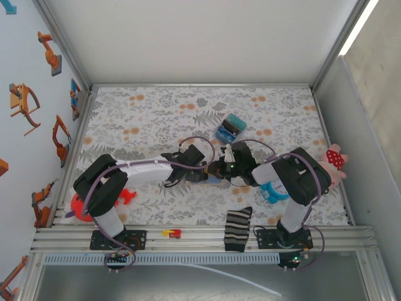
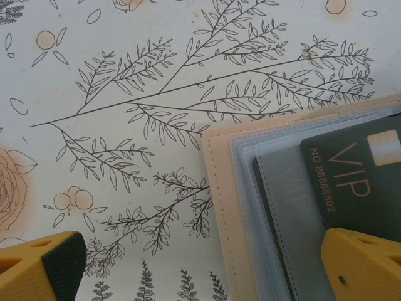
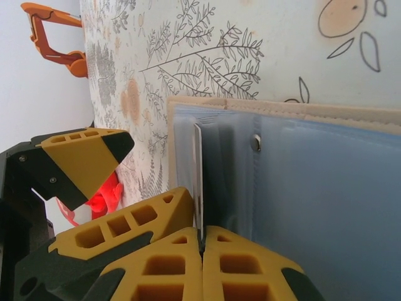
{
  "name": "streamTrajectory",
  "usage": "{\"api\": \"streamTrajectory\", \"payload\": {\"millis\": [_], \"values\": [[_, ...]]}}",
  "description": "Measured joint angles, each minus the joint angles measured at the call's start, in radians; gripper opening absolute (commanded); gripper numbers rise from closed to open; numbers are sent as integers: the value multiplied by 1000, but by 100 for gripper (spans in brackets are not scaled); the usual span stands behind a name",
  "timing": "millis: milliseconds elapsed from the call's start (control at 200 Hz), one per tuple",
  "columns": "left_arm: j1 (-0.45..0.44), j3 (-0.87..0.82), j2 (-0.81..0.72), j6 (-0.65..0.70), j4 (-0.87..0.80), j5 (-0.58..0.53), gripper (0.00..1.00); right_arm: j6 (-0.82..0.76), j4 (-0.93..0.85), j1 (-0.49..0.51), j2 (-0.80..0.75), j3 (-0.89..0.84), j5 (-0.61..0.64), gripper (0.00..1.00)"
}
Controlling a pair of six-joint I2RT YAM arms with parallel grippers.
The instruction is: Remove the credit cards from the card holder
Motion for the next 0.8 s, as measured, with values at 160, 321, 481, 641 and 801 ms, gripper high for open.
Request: {"api": "streamTrajectory", "payload": {"millis": [160, 321, 481, 641, 801], "values": [[0, 0, 0, 0, 0, -2, 97, -89, -186, 6, -62, 47, 54, 0], [0, -3, -3, 0, 0, -13, 97, -228, -489, 8, -186, 139, 169, 0], [0, -5, -3, 0, 0, -23, 97, -351, -731, 8, -258, 243, 275, 0], [0, -8, -15, 0, -8, -31, 97, -460, -926, 8, -285, 348, 374, 0], [0, -16, -74, 0, -19, -38, 97, -571, -1080, 8, -285, 470, 490, 0]]}}
